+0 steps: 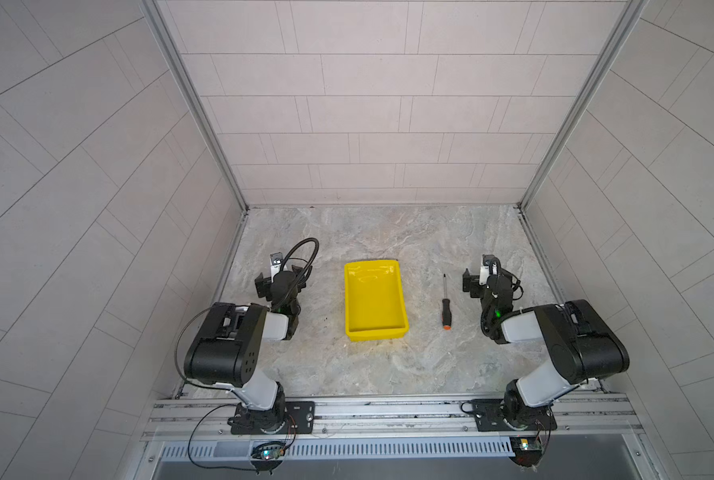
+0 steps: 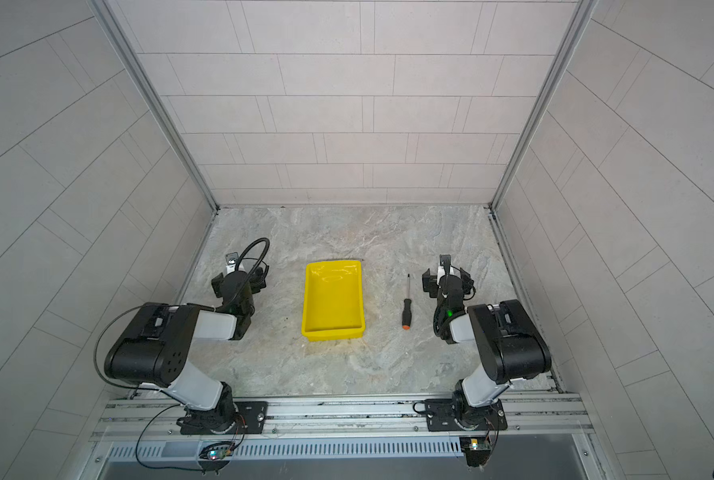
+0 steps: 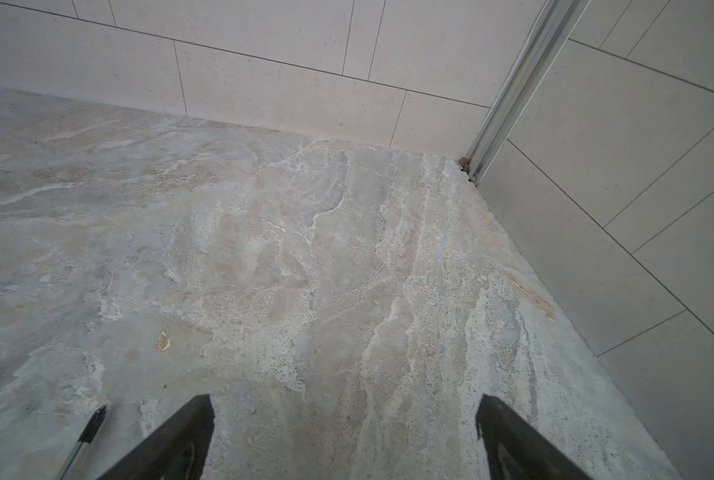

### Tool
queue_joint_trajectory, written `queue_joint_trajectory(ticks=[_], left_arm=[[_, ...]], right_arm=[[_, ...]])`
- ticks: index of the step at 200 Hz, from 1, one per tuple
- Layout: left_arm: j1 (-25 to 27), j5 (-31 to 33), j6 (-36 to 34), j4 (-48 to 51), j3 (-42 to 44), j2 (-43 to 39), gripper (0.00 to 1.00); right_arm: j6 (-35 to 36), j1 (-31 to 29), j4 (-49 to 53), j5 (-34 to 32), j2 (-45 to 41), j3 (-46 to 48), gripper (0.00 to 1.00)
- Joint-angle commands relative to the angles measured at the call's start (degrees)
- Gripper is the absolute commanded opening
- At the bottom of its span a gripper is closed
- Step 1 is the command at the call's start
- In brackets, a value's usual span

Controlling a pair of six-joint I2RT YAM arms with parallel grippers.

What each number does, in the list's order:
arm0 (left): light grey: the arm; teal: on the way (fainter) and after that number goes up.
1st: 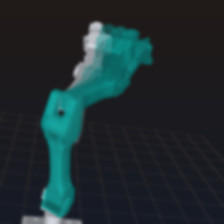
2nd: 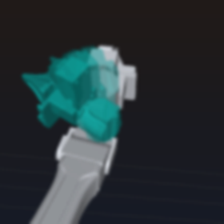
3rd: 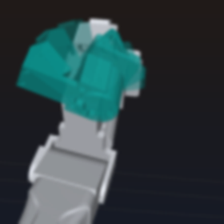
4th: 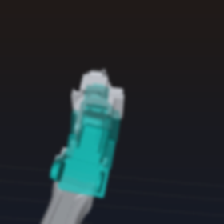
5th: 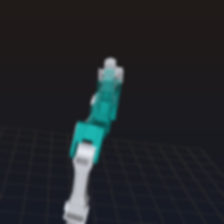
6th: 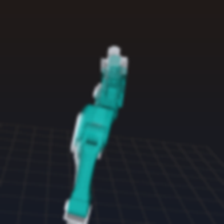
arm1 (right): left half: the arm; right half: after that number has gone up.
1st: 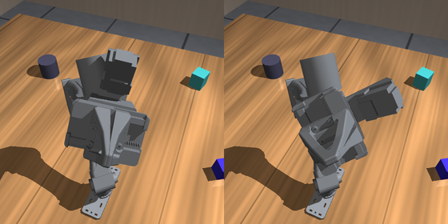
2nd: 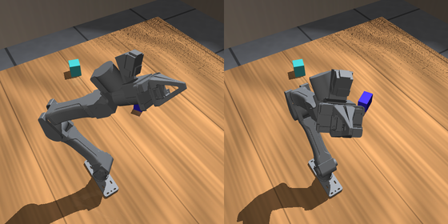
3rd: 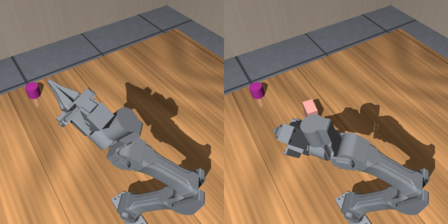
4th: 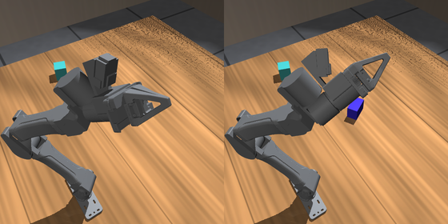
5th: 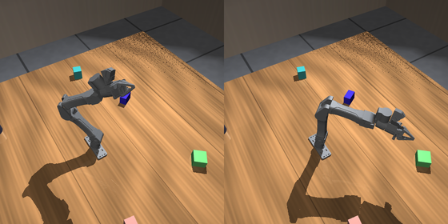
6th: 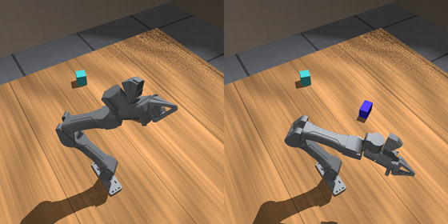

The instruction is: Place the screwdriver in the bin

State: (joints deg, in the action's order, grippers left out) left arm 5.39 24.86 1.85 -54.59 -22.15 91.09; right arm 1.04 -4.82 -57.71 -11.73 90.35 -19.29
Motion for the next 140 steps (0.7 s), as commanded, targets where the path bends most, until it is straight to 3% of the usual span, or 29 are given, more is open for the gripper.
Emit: queue_joint_trajectory(ticks=[1,140], left_arm=[[0.26,-0.08,-0.22,-1.58,0.62,0.28,1.0],[0.24,-0.1,-0.23,-1.66,0.62,0.32,1.0]], right_arm=[[-0.03,0.01,-1.02,-0.22,0.27,-0.08,0.99],[0.9,-0.94,-4.2,-2.07,0.42,1.43,0.99]])
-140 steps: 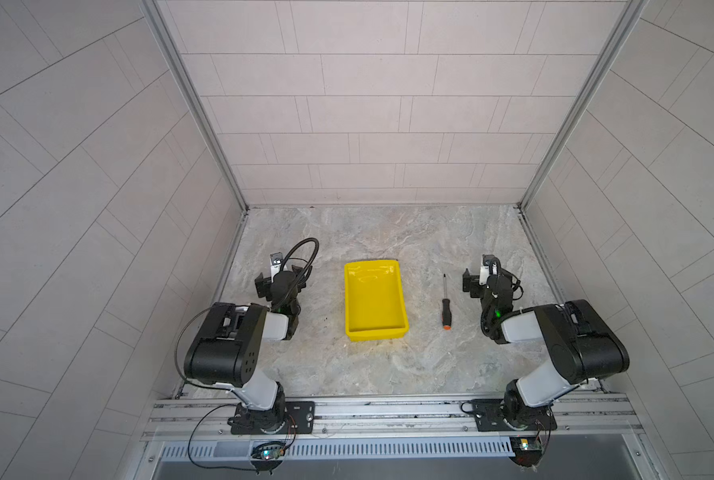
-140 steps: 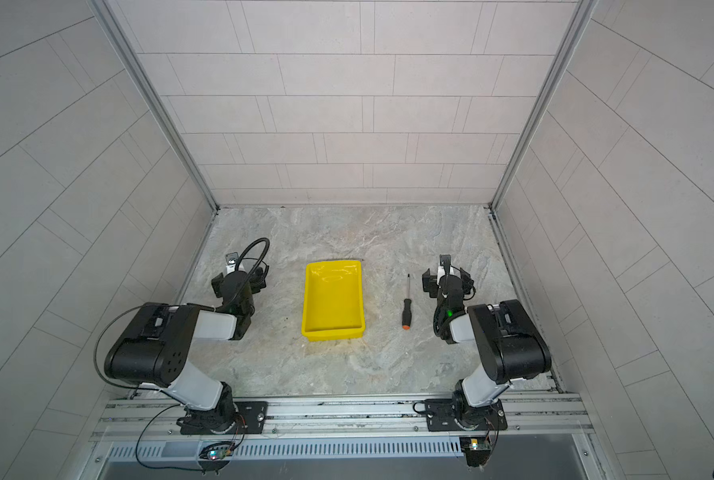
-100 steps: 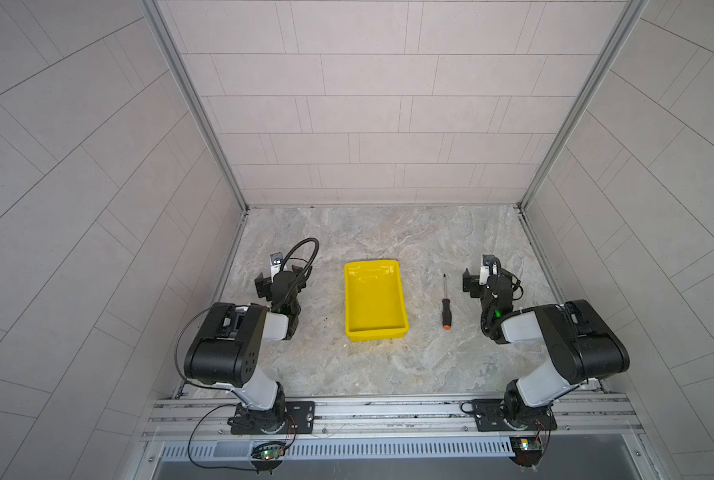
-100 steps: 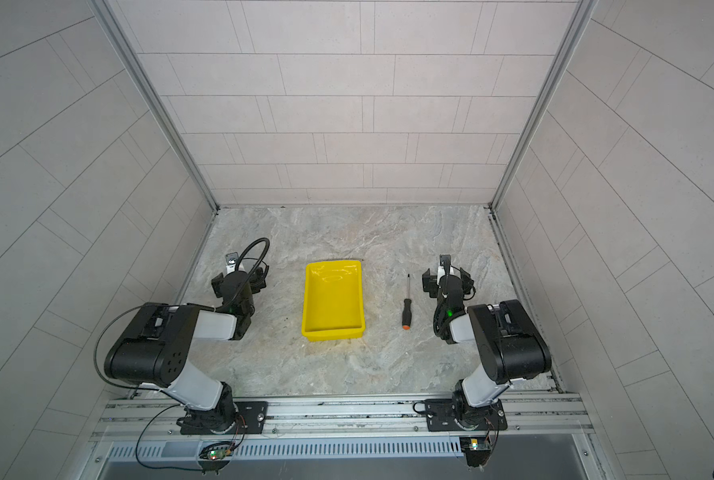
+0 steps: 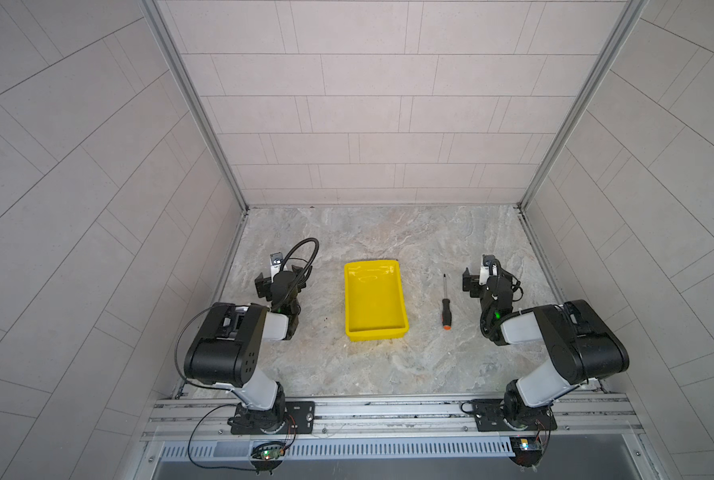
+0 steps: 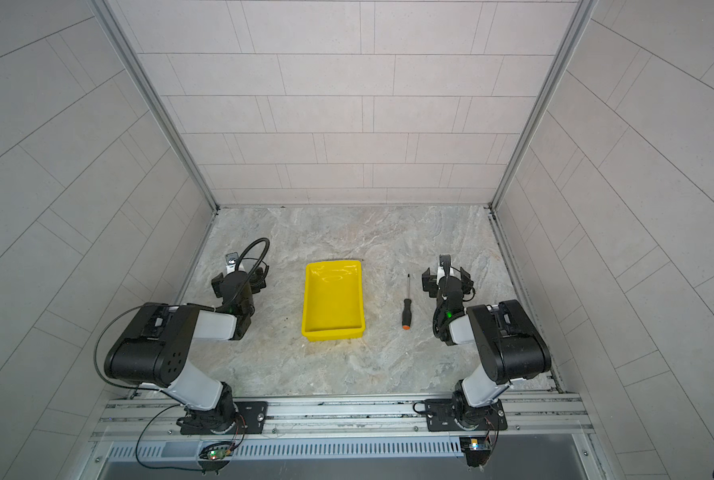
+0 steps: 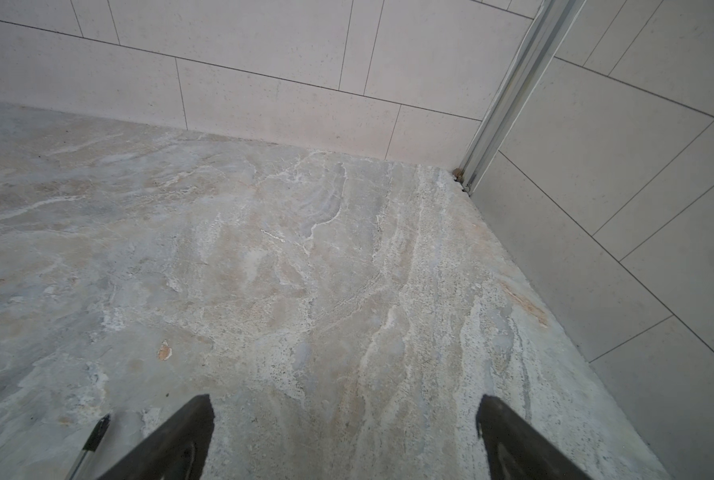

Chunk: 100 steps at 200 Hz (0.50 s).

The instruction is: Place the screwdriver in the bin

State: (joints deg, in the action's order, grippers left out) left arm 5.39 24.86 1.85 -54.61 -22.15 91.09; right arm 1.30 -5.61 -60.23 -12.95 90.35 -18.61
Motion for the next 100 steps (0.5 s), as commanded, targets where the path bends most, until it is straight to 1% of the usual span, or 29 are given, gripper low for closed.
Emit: queue_joint_trajectory(ticks=[1,100], left_arm=[[0.2,-0.09,-0.25,-1.64,0.62,0.32,1.0],[-0.06,-0.88,-0.07,-1.11,0.44,0.23,1.0]], right_arm=[[0.63,-0.17,-1.62,-0.76,0.43,0.76,0.99],[0.63,-0.28,-1.83,-0.93,0.51,0.77,0.99]])
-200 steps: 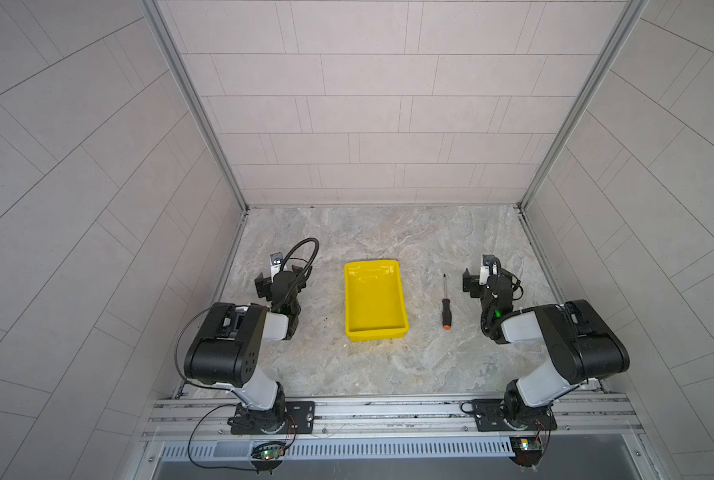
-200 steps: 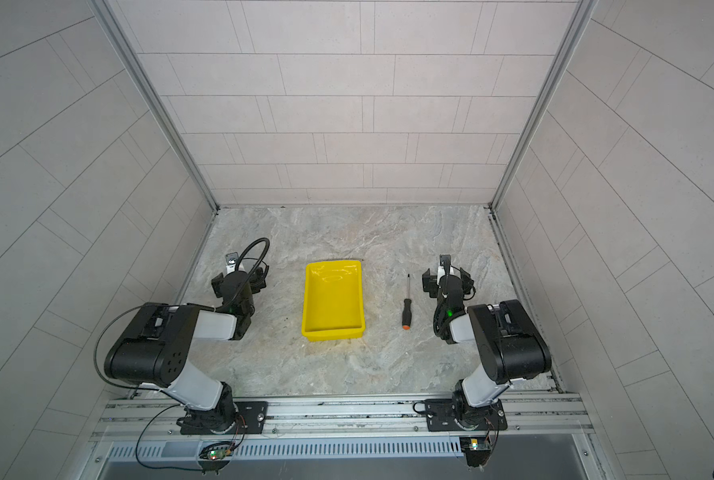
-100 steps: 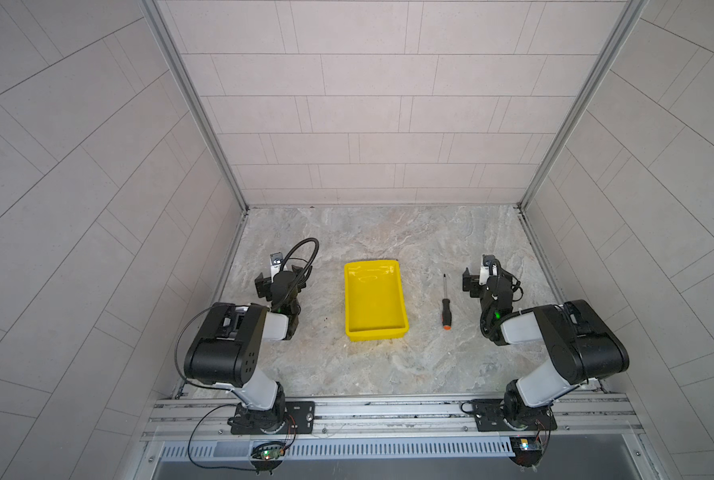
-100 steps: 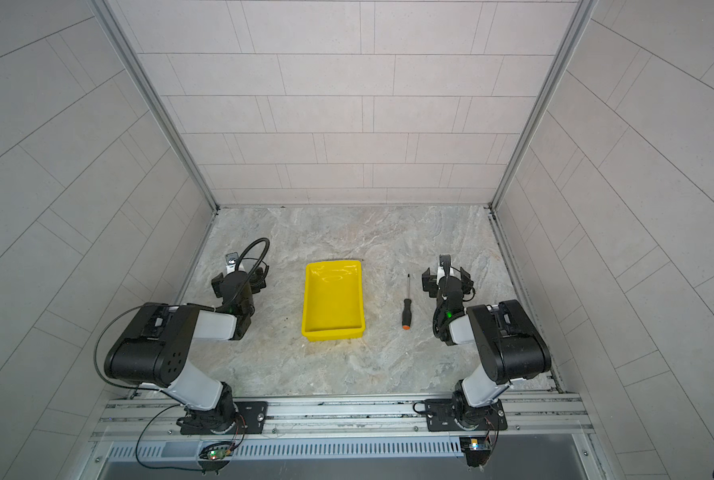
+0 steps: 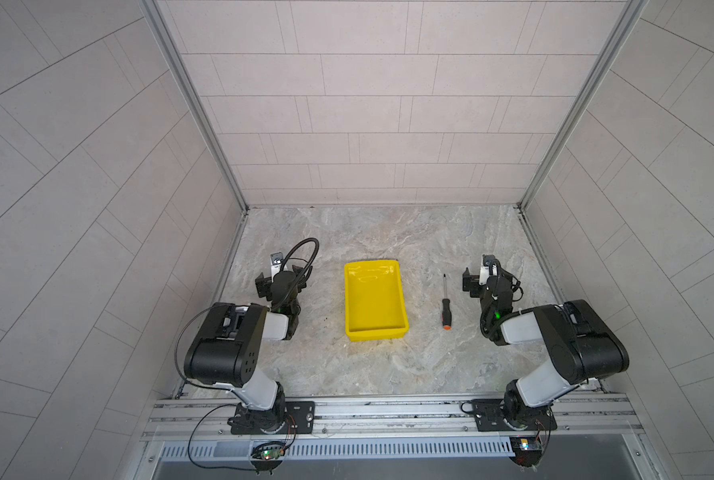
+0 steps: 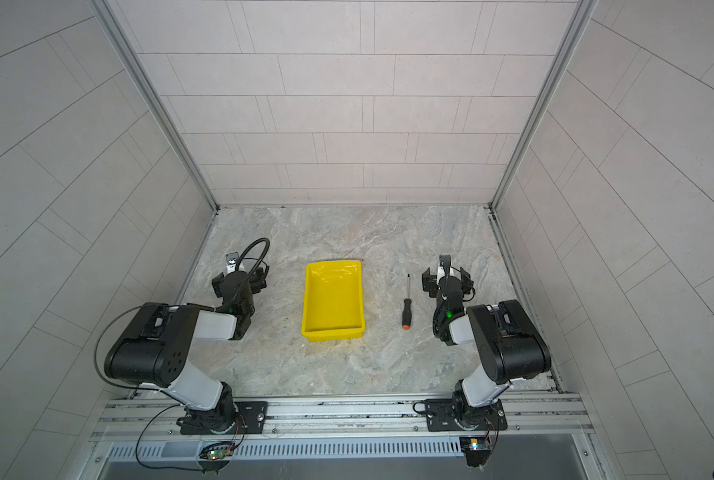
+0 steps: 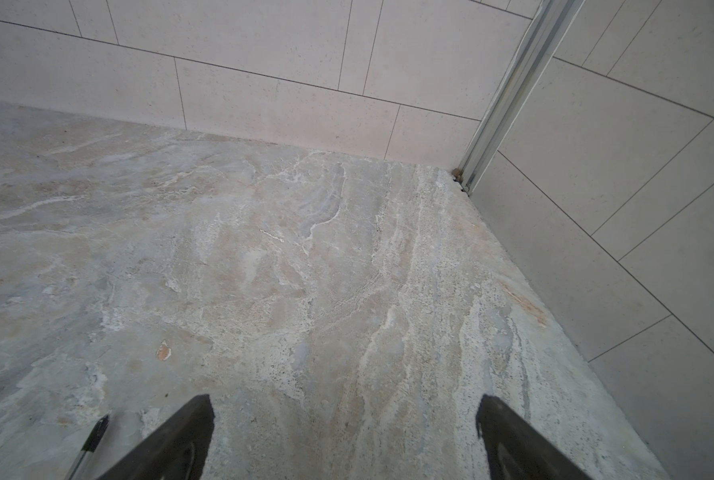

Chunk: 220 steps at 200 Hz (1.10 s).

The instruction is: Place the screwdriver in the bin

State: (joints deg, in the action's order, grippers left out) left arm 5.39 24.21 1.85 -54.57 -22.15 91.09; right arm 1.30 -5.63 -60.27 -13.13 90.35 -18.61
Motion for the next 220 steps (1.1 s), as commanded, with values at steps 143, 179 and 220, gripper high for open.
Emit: queue_joint_trajectory(ticks=[143,179,220], left_arm=[[0.07,-7.19,-2.57,2.18,4.03,-11.27,1.0],[0.75,-5.92,7.4,35.2,-7.79,-23.2,1.0],[0.85,-10.1,19.85,76.19,-23.7,-30.04,1.0]], right_arm=[[10.63,-11.25,-5.65,-11.65,-9.81,6.48,0.99],[10.47,-21.37,21.21,-20.06,-20.72,-1.46,0.99],[-0.33,-29.09,39.69,-18.77,-38.78,-3.58,0.99]])
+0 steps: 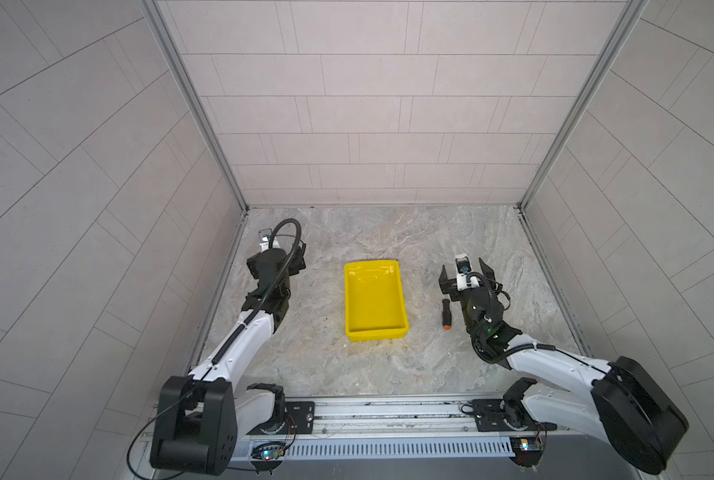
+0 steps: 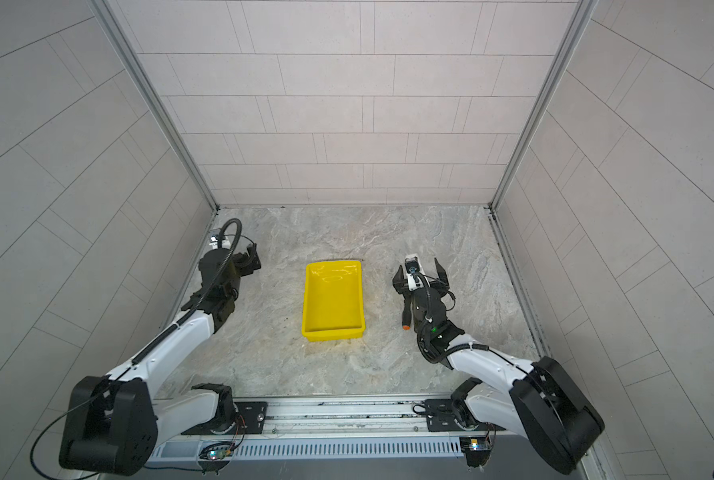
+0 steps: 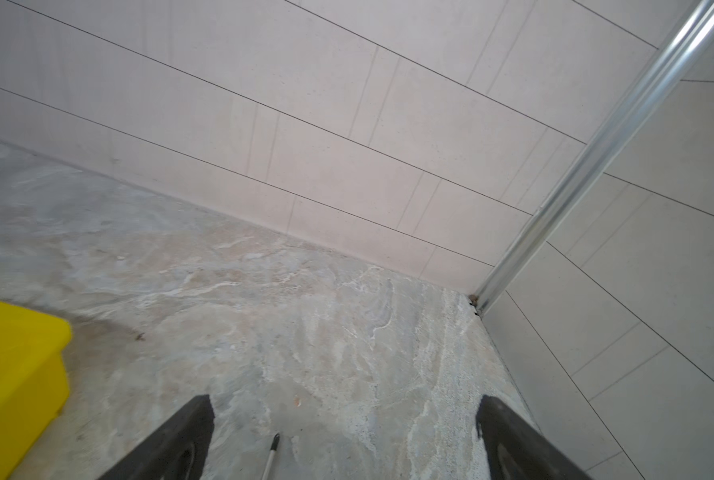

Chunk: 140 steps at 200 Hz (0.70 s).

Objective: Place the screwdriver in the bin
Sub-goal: 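Raise both arms and move the right gripper toward the screwdriver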

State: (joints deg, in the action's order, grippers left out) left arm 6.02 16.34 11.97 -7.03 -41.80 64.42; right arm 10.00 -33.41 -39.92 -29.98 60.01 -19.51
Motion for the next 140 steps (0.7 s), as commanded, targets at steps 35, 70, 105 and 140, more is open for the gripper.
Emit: queue_joint_trajectory(ticks=[35,70,105,140], left_arm=[[0.24,-5.75,12.44,37.56,-1.56,-9.97,1.0],[0.24,-15.3,8.36,33.18,7.04,-15.31,1.0],[0.18,-11.96,11.22,33.68,7.92,-15.77,1.0],[0.14,-9.05,12.68,36.63,7.6,-18.28,1.0]], right_arm=[[-36.23,0.69,46.99,-7.01,-17.47,-5.22,0.99],[-42.86,16.25,51.15,11.96,-16.13,-2.88,0.99],[-42.08,16.47,53.31,11.75,-14.44,-2.8,0.99],[-40.61,15.15,42.48,16.83,-12.69,1.67,0.99]])
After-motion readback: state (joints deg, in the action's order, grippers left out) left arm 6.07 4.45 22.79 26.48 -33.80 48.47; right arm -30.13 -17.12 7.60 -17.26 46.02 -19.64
